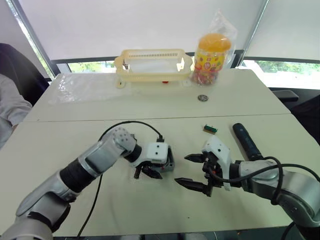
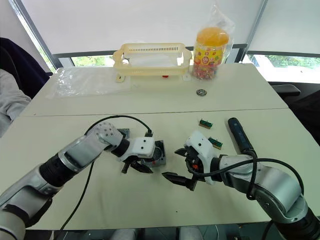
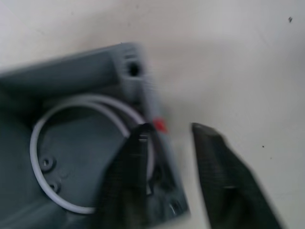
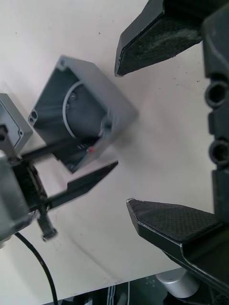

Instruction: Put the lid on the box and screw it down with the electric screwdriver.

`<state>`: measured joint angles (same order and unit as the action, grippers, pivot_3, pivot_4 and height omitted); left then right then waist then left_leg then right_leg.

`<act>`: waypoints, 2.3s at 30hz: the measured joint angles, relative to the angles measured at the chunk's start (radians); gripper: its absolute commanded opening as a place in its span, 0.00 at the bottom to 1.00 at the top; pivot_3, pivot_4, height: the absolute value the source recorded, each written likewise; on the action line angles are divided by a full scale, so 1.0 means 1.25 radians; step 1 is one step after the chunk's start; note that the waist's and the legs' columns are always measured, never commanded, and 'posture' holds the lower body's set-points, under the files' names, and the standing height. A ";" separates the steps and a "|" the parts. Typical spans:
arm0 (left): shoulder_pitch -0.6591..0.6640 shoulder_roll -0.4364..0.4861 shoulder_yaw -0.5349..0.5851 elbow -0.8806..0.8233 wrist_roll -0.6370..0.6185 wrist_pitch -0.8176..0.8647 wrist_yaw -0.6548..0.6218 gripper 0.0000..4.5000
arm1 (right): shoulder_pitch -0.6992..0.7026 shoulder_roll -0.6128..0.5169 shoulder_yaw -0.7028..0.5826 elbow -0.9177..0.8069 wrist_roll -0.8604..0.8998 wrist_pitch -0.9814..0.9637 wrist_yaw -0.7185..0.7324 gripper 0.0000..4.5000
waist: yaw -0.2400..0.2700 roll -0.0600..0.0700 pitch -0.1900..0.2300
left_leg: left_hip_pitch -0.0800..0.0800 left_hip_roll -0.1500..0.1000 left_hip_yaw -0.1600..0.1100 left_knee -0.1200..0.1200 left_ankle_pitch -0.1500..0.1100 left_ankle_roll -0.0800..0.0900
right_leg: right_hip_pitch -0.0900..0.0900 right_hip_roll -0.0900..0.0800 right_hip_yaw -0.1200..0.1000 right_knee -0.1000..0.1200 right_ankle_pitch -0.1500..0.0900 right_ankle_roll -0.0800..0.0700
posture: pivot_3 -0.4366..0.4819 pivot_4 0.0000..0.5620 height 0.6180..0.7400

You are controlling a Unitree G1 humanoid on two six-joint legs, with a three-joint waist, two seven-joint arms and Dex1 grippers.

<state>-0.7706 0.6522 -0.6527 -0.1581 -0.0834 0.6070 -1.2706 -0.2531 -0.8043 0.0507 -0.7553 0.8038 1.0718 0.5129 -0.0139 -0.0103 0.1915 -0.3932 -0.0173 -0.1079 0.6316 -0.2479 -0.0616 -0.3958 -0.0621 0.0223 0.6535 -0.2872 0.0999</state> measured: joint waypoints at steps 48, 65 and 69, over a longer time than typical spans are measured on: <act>-0.245 -0.218 0.033 0.649 0.186 -0.841 -0.225 0.95 | 0.078 0.029 -0.037 -0.034 -0.022 -0.007 -0.058 1.00 | 0.003 0.000 -0.001 | -0.001 -0.002 -0.003 0.004 0.001 0.002 | 0.003 -0.001 -0.002 0.000 0.001 0.002 | 0.48 0.27 1.00; -0.251 0.028 0.397 0.403 -0.020 -0.046 -0.014 0.95 | -0.120 -0.007 -0.160 0.070 0.092 0.003 0.029 1.00 | -0.010 0.001 0.000 | 0.001 -0.001 -0.003 0.001 0.001 0.002 | 0.002 0.000 -0.002 0.002 0.001 0.002 | 0.48 0.27 1.00; -0.218 0.039 0.451 0.321 -0.008 0.343 0.172 0.95 | -0.243 -0.032 -0.125 0.110 0.099 -0.011 0.111 1.00 | -0.010 -0.002 0.001 | 0.000 -0.001 -0.004 0.001 0.001 0.002 | 0.000 0.000 -0.003 0.003 0.001 0.002 | 0.48 0.27 1.00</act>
<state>-1.0435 0.7014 -0.0887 0.2431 -0.0937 1.0362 -1.0554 -0.5564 -0.8445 -0.1052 -0.6174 0.9277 1.0578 0.6513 -0.0264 -0.0125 0.1931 -0.3934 -0.0190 -0.1126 0.6328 -0.2469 -0.0592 -0.3953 -0.0622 0.0191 0.6568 -0.2862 0.1022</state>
